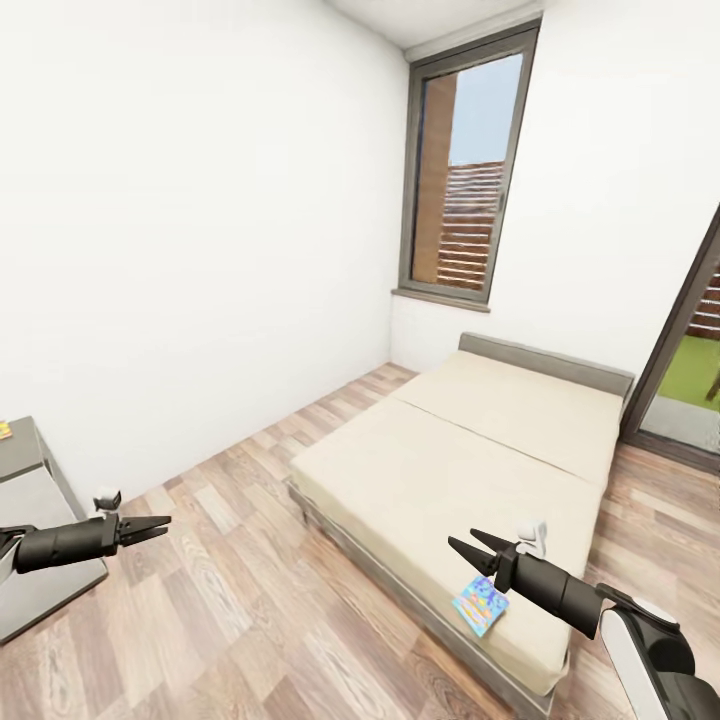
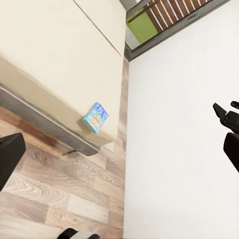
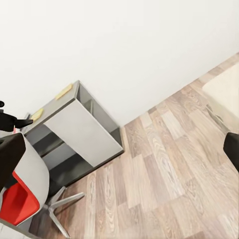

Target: Put all the toys in the child's room - the three board games (two on the bed and one on the table), the two jigsaw puzzles on the table, and the tennis ball on the table - inside the toy box on the table in the child's room.

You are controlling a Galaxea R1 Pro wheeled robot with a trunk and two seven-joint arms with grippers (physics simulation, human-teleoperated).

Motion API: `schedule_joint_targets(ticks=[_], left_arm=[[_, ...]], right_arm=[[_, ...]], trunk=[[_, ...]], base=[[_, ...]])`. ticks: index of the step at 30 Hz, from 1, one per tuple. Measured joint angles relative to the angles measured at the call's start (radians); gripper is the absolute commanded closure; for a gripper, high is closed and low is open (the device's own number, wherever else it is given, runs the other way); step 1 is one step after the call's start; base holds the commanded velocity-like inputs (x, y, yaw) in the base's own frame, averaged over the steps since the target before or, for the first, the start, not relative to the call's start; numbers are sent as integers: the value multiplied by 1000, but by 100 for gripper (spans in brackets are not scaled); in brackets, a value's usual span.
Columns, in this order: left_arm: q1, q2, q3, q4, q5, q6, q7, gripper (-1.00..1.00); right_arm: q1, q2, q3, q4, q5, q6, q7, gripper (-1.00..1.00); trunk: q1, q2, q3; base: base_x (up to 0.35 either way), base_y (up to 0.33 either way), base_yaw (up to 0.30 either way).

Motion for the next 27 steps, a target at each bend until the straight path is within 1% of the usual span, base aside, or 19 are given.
schedule_joint_targets(ticks=[5,13,18,27], left_arm=[[0,-1,0,0,0,0,1,-100],[0,0,0,0,0,0,0,-100],[0,0,0,0,0,0,0,-100],[0,0,0,1,1,0,0,-100]], right_arm=[[0,0,0,0,0,0,0,-100],[0,-1,0,0,0,0,0,-100],[0,0,0,0,0,1,1,-100],[0,0,-2,-1,0,2,0,-100]], trunk=[[0,0,-3],[0,0,-10],[0,0,-15],[0,0,-21]], base=[[0,283,-124],[0,237,-196],[0,92,-231],[0,26,-250]])
